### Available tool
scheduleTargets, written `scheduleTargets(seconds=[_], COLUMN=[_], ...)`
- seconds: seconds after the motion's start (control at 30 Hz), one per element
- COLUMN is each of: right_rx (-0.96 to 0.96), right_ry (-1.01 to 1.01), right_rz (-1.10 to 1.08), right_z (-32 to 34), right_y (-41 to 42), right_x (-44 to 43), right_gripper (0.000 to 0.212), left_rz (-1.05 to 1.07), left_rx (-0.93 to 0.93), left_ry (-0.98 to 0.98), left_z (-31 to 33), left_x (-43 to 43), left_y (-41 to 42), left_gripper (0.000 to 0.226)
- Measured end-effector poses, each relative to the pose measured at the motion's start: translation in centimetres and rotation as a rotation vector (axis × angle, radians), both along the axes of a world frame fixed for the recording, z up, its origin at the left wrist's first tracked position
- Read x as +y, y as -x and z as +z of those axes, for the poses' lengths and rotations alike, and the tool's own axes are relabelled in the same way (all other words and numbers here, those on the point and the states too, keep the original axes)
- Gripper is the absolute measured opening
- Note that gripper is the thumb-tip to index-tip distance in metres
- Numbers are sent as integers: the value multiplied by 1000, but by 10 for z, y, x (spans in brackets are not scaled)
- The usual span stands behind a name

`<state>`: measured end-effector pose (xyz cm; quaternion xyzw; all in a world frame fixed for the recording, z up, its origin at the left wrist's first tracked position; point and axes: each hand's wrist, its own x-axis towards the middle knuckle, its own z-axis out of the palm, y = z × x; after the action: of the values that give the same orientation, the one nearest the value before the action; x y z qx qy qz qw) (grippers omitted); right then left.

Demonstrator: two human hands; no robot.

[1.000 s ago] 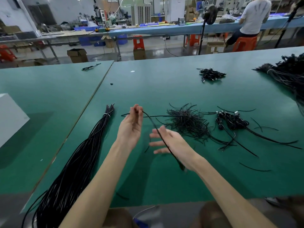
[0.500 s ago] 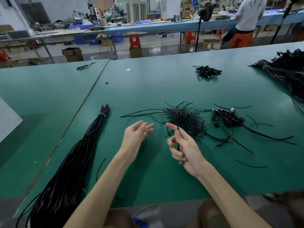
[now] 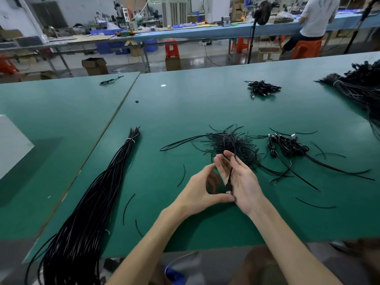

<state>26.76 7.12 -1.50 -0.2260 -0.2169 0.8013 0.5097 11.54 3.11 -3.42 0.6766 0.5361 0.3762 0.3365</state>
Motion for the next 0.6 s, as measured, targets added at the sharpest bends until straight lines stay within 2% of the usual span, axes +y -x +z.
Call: scheduleTargets(seconds=[0.1, 0.2, 0.3, 0.37, 0.43, 0.5, 0.6], right_rx=[-73, -261, -578, -699, -695, -712, -758], right_ry=[-44, -182, -407, -508, -513, -469, -451], right_rz=[12, 17, 32, 43, 63, 57, 60], right_z=[-3, -8, -13, -14, -14, -14, -15], right_y=[1, 8, 15, 16, 16, 17, 19], right_x=[2, 0, -7, -10, -11, -11, -11], right_gripper=[29, 29, 26, 26, 32, 53, 89], left_rz=[1, 105, 193, 152, 77, 34, -4], left_rx=[-251, -524, -788, -803, -764, -773, -845], left_ry=[37, 8, 31, 68, 81, 85, 53], left_z=[3, 5, 4, 4, 4, 6, 8], left_x=[-2, -1, 0, 0, -1, -2, -2], left_y=[4, 17, 26, 29, 29, 27, 24], left_gripper=[58, 28, 30, 35, 40, 46, 40])
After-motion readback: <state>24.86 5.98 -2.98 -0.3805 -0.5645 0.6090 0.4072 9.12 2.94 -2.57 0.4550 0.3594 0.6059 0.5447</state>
